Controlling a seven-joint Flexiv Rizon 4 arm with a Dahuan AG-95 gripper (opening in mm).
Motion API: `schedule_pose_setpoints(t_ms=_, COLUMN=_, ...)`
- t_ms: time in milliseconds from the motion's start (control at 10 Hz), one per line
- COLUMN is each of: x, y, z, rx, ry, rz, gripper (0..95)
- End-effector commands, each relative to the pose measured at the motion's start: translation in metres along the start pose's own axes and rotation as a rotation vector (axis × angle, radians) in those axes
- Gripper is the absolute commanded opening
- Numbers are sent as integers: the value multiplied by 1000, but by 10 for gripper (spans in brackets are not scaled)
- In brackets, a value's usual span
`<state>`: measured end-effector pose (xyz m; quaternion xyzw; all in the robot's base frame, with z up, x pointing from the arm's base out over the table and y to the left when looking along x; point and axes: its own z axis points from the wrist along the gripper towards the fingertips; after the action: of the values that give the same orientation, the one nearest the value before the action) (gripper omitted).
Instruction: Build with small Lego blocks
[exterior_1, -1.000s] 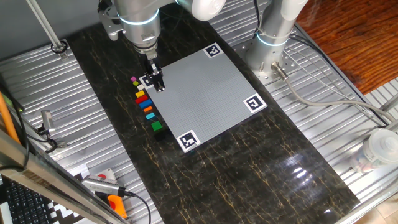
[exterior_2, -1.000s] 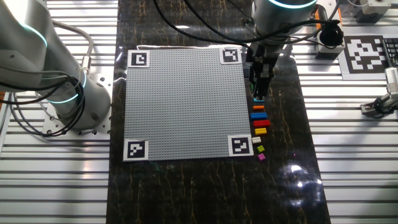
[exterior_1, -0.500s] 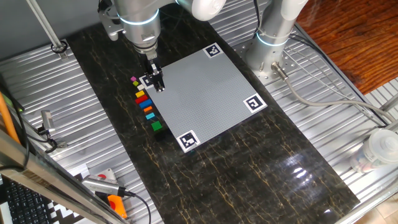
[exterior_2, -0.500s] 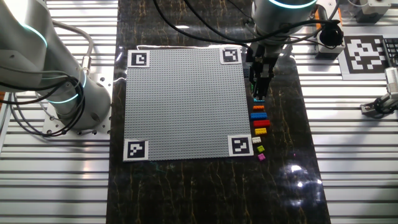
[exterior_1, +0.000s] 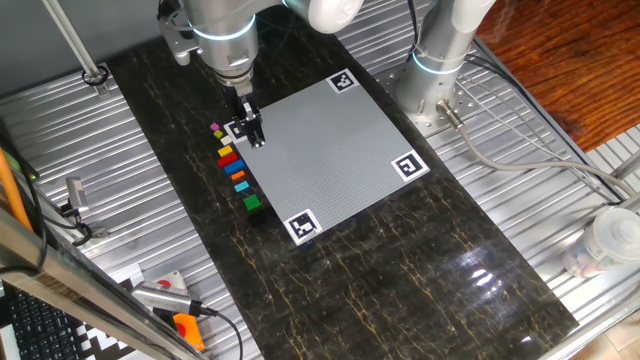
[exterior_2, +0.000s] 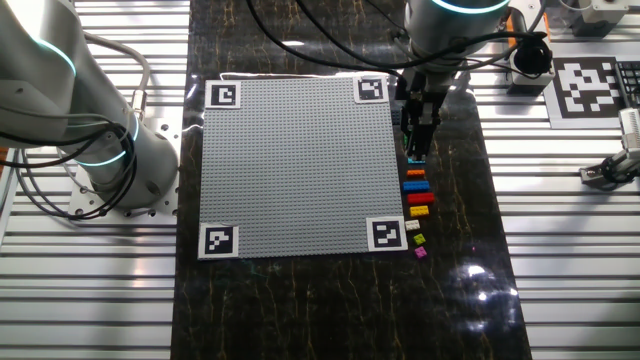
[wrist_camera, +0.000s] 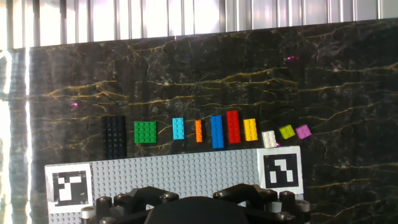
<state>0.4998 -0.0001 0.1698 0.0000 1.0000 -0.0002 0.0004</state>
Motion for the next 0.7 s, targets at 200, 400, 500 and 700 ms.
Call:
schedule_pose_setpoints(t_ms=200, x=0, y=0, z=0, rx=-71, ry=-6, rz=-251, gripper=0)
schedule_pose_setpoints(t_ms=400, x=0, y=0, z=0, rx=-70, ry=-4, rz=-252, gripper=0)
schedule_pose_setpoints(t_ms=500, x=0, y=0, z=0, rx=-69, ry=-4, rz=-252, gripper=0)
schedule_pose_setpoints(t_ms=700, x=0, y=0, z=0, rx=-69, ry=-3, rz=-254, gripper=0)
